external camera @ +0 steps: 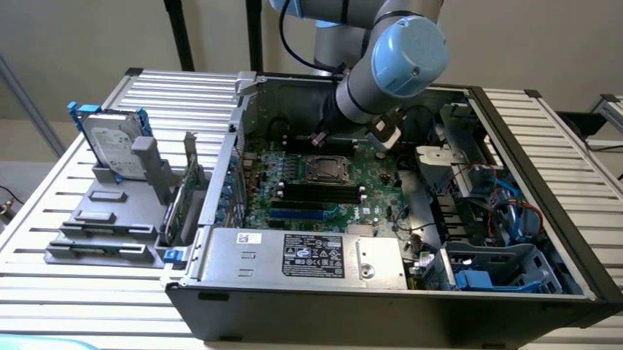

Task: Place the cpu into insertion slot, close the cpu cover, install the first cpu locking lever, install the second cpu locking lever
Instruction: 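Install the second cpu locking lever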

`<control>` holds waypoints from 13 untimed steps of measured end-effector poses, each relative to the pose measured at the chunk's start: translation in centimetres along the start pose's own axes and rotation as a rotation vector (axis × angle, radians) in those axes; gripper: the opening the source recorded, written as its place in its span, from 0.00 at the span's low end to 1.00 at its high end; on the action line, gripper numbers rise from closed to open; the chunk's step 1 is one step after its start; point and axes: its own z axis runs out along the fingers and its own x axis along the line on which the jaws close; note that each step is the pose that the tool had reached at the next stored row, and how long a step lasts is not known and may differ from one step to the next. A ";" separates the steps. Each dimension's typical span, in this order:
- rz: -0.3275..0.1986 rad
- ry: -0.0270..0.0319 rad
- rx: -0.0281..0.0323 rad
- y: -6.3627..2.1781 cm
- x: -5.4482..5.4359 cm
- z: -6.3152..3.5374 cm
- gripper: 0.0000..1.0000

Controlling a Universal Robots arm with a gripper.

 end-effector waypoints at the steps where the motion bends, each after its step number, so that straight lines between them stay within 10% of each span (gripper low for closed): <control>1: 0.001 -0.0008 0.0015 0.19 -0.2 -0.20 0.11; 13: 0.009 -0.0113 0.0064 1.13 -2.8 -4.02 0.11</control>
